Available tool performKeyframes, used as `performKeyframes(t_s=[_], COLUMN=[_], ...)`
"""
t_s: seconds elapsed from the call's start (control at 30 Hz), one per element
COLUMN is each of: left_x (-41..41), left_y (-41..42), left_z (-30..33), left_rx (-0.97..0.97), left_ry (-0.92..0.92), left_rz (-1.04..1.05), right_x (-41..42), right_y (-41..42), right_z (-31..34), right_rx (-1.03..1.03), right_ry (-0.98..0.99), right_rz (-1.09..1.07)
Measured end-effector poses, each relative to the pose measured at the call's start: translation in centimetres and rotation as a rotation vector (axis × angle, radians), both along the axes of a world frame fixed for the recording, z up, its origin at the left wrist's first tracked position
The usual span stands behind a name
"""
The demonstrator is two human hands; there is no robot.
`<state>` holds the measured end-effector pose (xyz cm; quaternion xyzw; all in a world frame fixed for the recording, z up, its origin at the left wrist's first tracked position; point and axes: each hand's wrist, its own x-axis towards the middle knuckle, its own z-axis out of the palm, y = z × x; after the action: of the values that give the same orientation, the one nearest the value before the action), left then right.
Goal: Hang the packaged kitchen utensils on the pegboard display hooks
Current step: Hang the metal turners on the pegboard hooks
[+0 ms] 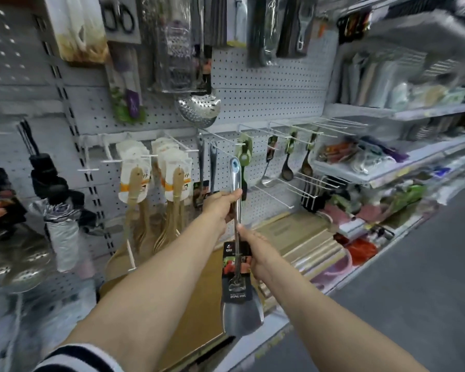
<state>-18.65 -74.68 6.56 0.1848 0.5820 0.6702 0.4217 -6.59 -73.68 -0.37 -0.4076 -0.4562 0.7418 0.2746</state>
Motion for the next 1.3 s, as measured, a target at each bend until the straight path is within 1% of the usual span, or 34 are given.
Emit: performKeyframes(t_s=[0.27, 0.43, 0.67, 0.83, 0.93, 1.1, 1.3], left_x=[0.8, 0.7, -1.1, -2.2, -2.7, -3.2, -3.1], left_y=[6.4, 8.2, 10.6, 11.1, 11.3, 11.4, 11.2], left_z=[0.5, 0.2, -0.6, -3.1, -4.7, -5.2, -5.2], left_rx=[-0.032, -0.047, -0.057, 0.024, 0.057, 0.126, 0.173], left_ry=[0.056, 0.048, 0.136, 0.199, 0.215, 0.236, 0.211], left_rz=[0.149, 0.206, 0.227, 0.196, 0.181, 0.169, 0.190], right_x=[0.7, 0.1, -2.1, -2.6, -2.8, -3.3, -4.2], right_y=[8.5, 11.5, 14.4, 15.9, 16.6, 17.8, 18.0], right_z=[0.3, -0.5, -1.3, -3.0, -3.9, -4.6, -5.5], right_rx=[0.011, 0.015, -0.002, 0.042, 0.058, 0.046, 0.044], right_ry=[-0.005, 0.009, 0.055, 0.110, 0.146, 0.184, 0.198], right_rz=[0.159, 0.229, 0.280, 0.398, 0.411, 0.451, 0.492])
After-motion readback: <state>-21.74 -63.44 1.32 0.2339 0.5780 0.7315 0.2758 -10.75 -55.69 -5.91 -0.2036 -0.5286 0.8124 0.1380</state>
